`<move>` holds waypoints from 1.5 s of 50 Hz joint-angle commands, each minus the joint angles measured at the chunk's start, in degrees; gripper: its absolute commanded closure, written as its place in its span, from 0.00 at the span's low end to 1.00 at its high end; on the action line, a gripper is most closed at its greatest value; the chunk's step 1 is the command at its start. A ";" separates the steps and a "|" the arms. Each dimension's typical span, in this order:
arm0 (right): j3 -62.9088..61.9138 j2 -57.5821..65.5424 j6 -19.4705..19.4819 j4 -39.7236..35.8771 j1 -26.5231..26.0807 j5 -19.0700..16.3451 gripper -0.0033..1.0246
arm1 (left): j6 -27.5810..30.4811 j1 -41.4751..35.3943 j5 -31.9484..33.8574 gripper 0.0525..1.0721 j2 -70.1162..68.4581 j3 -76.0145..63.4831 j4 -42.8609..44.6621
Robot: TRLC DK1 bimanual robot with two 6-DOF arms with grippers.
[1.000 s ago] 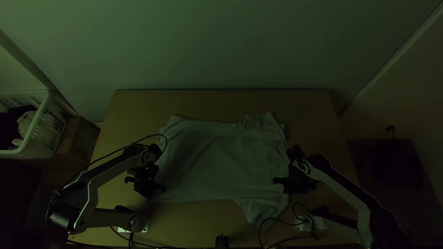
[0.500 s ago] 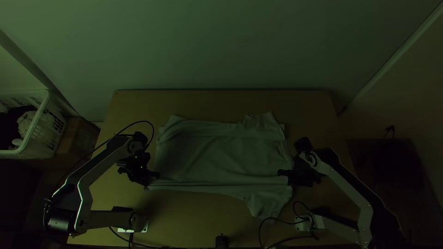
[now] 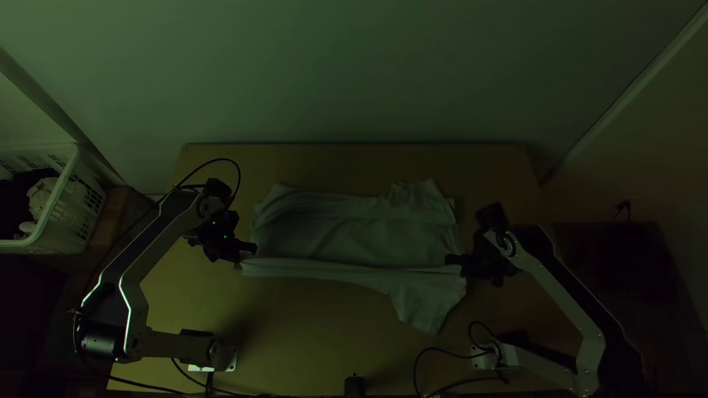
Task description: Fold the t-shirt
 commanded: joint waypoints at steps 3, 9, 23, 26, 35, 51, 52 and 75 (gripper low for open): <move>4.87 0.91 -1.02 -0.85 -0.94 2.43 0.97 | -0.90 -0.19 -0.07 0.97 2.59 5.31 -1.57; 8.04 3.55 -1.63 -0.85 -1.73 3.31 0.97 | -0.99 -0.19 -0.16 0.97 4.96 10.14 -2.36; 15.42 10.32 -1.54 -0.67 -2.00 4.63 0.97 | -1.78 -0.28 -0.07 0.97 10.06 18.23 -1.92; 17.00 11.90 -1.54 -0.41 -2.08 4.80 0.97 | -1.95 -0.28 -0.16 0.97 11.20 19.46 -1.83; 21.31 16.64 -1.63 0.12 -2.17 5.51 0.97 | -1.60 0.16 -0.16 0.97 14.01 24.03 -1.74; 30.45 25.26 -1.81 0.73 -4.02 5.68 0.97 | -0.72 1.30 -0.24 0.97 21.48 35.89 -2.01; 30.98 25.78 -1.81 0.82 -4.11 5.68 0.97 | -0.72 1.30 -0.24 0.97 21.92 36.68 -2.09; 41.96 38.62 -1.81 1.61 -5.78 5.68 0.97 | -1.07 0.34 -0.24 0.97 34.93 47.32 -2.45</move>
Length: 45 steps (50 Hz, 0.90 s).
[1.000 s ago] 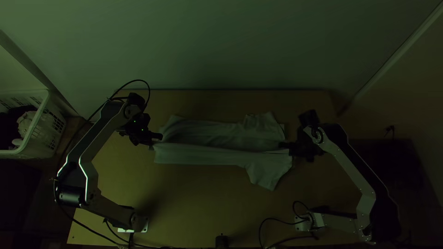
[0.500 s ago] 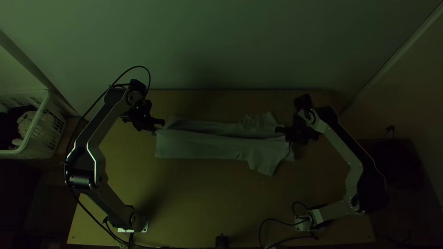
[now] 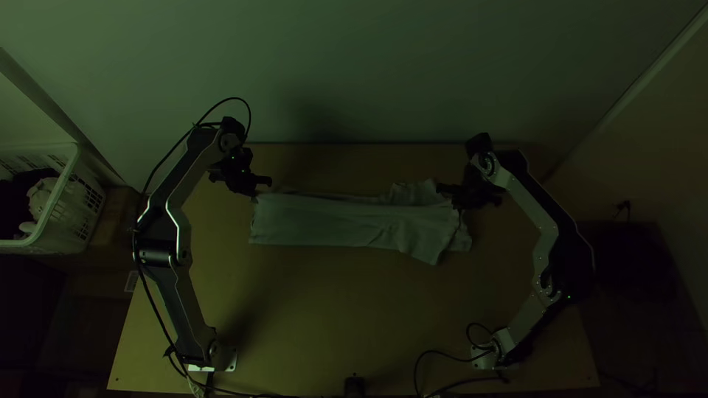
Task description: Fold the t-shirt
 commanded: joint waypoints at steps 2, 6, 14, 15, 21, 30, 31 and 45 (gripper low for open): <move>3.65 4.42 -0.54 0.43 -0.62 1.03 0.97 | -0.18 -0.19 -0.14 0.97 3.13 3.37 -0.94; 4.97 6.61 -0.54 1.14 -0.62 1.03 0.97 | -0.44 0.08 -0.14 0.97 4.36 4.42 0.03; 6.55 10.13 -0.45 2.45 -1.23 1.03 0.97 | -0.53 0.52 -0.14 0.97 5.68 4.60 3.19; 6.64 10.57 -0.45 2.63 -1.41 1.03 0.97 | -0.53 0.52 -0.14 0.97 5.86 4.60 3.46; 7.78 13.12 -0.36 2.98 -1.85 1.11 0.97 | -0.36 0.69 -0.14 0.97 6.82 4.60 4.34; 7.78 14.52 -0.54 4.65 -1.94 1.29 0.97 | -0.53 0.60 -0.14 0.95 7.70 4.33 4.25; 7.87 14.61 -0.72 4.83 -1.85 1.55 0.97 | -0.62 0.69 -0.14 0.90 7.70 4.33 4.25; 7.87 14.52 -3.62 4.12 -0.70 8.94 0.59 | -0.88 0.69 -0.05 0.04 6.03 1.61 4.42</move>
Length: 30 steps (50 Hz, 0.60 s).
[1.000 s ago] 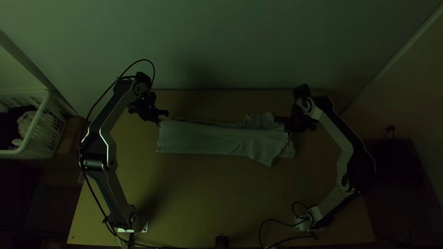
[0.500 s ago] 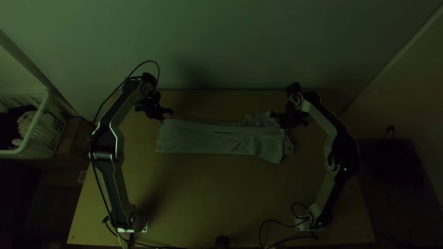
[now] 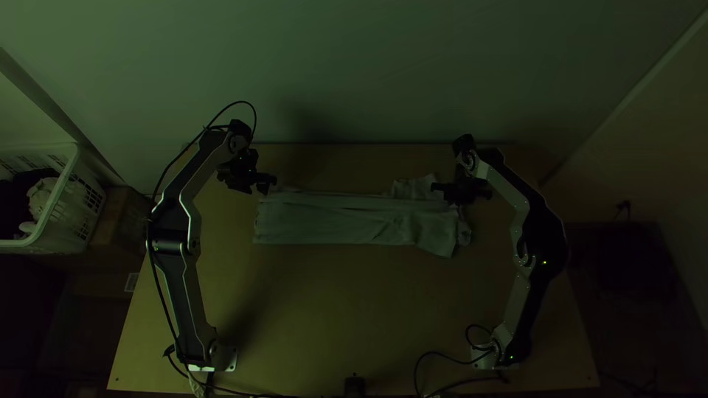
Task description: Fold the t-shirt
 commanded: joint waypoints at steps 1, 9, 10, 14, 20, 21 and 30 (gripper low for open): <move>0.94 0.38 -1.01 -0.47 -0.40 2.10 0.56 | -0.93 0.58 -0.05 0.04 -1.18 -1.89 0.03; 1.03 -2.78 -1.01 -1.26 -0.93 2.01 0.31 | -0.40 1.02 3.12 0.04 -4.61 -4.70 1.88; 0.85 -3.22 -1.10 -1.35 -0.93 2.01 0.29 | -0.31 1.20 3.91 0.04 -5.05 -4.97 1.97; 0.41 -4.89 -1.37 -1.35 -0.93 1.92 0.13 | -0.22 1.99 6.98 0.04 -6.63 -5.76 2.49; -0.55 -7.79 -1.54 -1.79 -0.66 1.74 0.09 | -0.14 4.01 13.22 0.04 -9.44 -7.78 3.55; -0.90 -8.41 -1.54 -1.79 -0.66 1.57 0.08 | 0.04 4.36 14.37 0.04 -9.97 -8.31 3.64; -2.31 -14.56 -1.45 -1.79 -0.49 0.60 0.08 | 0.92 7.44 19.99 0.04 -14.54 -14.72 6.62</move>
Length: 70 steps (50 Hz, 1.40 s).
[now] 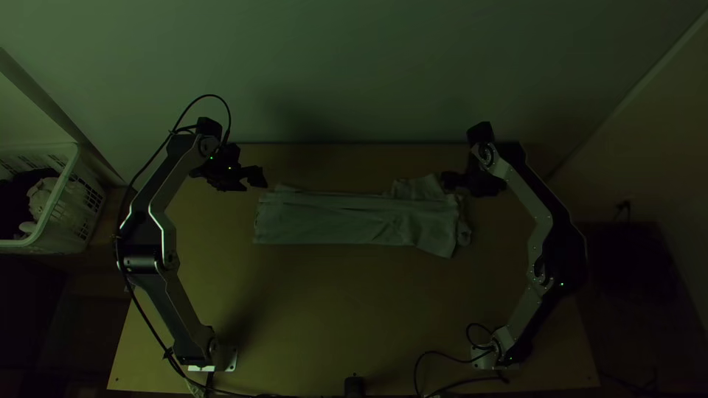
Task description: Fold the t-shirt
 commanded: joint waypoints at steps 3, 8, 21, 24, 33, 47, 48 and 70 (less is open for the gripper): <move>-1.50 -6.18 -0.80 -0.80 0.17 -0.29 0.08 | 2.17 2.70 5.23 0.04 -4.85 -6.87 1.65; -1.15 -9.34 -0.71 -0.71 -0.01 -0.82 0.08 | 3.66 4.46 8.83 0.04 -6.52 -10.73 2.44; 0.52 -16.02 -0.80 -0.71 -0.45 -1.53 0.08 | 8.41 8.77 19.91 0.04 -9.15 -19.96 6.04; 1.14 -17.25 -0.71 -0.63 -0.71 -1.61 0.08 | 9.29 9.56 21.49 0.04 -8.89 -21.46 6.48; 2.37 -21.38 -0.45 0.52 -1.15 -1.53 0.06 | 10.96 10.52 24.30 0.04 -7.31 -25.32 8.41; 4.12 -26.83 1.93 7.37 -2.91 -1.61 0.04 | 10.52 10.79 24.39 0.04 -3.70 -27.17 13.07; 4.39 -27.10 2.10 7.37 -3.17 -1.70 0.04 | 10.43 10.79 24.30 0.04 -3.44 -27.08 13.34; 6.76 -30.35 4.74 8.60 -7.74 -4.43 0.04 | 8.85 6.31 23.78 0.04 -0.19 -27.08 15.88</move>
